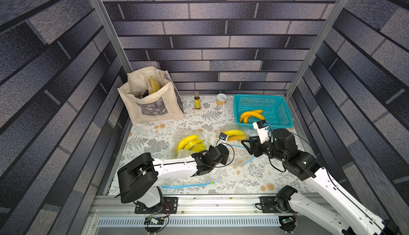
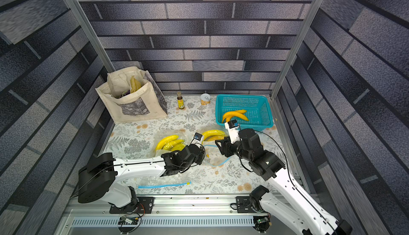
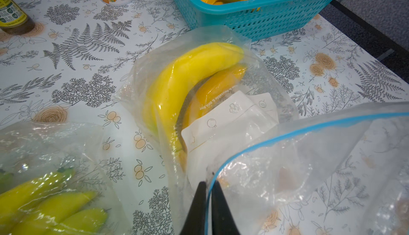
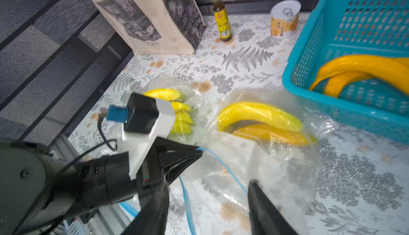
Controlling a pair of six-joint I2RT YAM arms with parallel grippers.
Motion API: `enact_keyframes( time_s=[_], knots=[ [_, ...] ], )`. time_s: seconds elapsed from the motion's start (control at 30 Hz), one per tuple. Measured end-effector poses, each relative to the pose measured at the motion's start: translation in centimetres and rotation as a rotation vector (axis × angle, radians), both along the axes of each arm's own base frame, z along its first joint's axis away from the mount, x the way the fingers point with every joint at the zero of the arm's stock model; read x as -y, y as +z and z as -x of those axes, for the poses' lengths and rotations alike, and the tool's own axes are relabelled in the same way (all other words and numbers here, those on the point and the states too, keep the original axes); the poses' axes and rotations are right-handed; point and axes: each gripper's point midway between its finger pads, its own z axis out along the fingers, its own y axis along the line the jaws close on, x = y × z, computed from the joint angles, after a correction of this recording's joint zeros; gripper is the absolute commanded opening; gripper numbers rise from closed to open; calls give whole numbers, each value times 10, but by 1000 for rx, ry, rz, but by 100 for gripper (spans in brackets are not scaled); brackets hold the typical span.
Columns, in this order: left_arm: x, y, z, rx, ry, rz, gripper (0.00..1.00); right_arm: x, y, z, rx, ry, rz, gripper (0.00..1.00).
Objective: Open the zip-top bag and take out the banana
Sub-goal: Place the banana in the basket, then pick up the banana from the zipper food storage bag.
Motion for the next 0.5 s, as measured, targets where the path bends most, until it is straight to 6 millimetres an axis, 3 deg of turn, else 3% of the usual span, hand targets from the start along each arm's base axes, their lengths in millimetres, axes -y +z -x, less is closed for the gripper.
enact_keyframes(
  time_s=[0.07, 0.2, 0.5],
  knots=[
    [0, 0, -1, 0, 2, 0, 10, -3, -28, 21, -46, 24, 20, 55],
    [-1, 0, 0, -3, 4, 0, 10, -9, -64, 40, -100, 44, 88, 54],
    [1, 1, 4, 5, 2, -13, 10, -24, -103, 25, -138, -3, 196, 53]
  ],
)
